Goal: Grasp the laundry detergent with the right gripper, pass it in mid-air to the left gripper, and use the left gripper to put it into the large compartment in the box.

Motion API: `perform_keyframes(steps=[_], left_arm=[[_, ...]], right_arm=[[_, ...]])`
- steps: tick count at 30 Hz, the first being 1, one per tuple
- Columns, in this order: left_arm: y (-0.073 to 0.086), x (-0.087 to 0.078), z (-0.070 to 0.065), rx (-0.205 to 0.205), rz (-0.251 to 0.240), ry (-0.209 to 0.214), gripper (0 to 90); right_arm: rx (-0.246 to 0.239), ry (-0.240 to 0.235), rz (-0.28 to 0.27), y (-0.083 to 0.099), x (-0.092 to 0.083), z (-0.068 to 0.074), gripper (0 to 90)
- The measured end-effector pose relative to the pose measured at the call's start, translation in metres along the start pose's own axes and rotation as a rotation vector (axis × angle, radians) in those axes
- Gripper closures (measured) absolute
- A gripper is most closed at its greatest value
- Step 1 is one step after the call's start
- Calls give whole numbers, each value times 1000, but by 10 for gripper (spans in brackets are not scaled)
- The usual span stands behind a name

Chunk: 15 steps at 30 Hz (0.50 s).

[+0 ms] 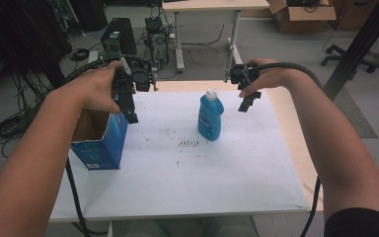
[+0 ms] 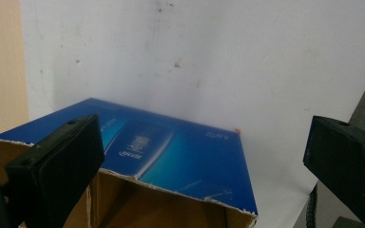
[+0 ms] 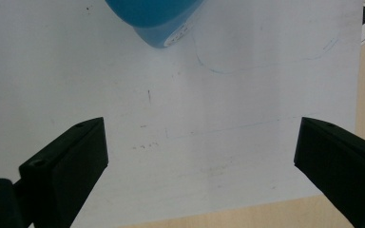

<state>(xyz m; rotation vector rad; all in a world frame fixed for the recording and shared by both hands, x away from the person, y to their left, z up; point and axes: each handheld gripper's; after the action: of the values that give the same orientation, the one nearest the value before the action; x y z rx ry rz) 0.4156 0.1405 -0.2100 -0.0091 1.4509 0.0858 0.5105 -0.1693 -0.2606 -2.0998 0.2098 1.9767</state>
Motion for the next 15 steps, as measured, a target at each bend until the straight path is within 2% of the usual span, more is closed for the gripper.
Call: perform_keyframes(steps=[8, 15], left_arm=[[-3, 2, 3, 8, 13, 3, 2], [-6, 2, 0, 16, 12, 3, 3]], right_arm=[[14, -5, -7, 5, 5, -2, 40], [10, -9, -8, 8, 9, 1, 41]])
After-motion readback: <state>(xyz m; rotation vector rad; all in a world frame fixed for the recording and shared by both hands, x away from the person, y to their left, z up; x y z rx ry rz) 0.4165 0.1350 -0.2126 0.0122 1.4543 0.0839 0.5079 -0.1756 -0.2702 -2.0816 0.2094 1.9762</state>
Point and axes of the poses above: each handheld gripper's, and its own axes: x roughly forward along the jaws, y roughly out of its underside, z roughly to its left, and after that the axes turned 10 degrees about x, right-handed
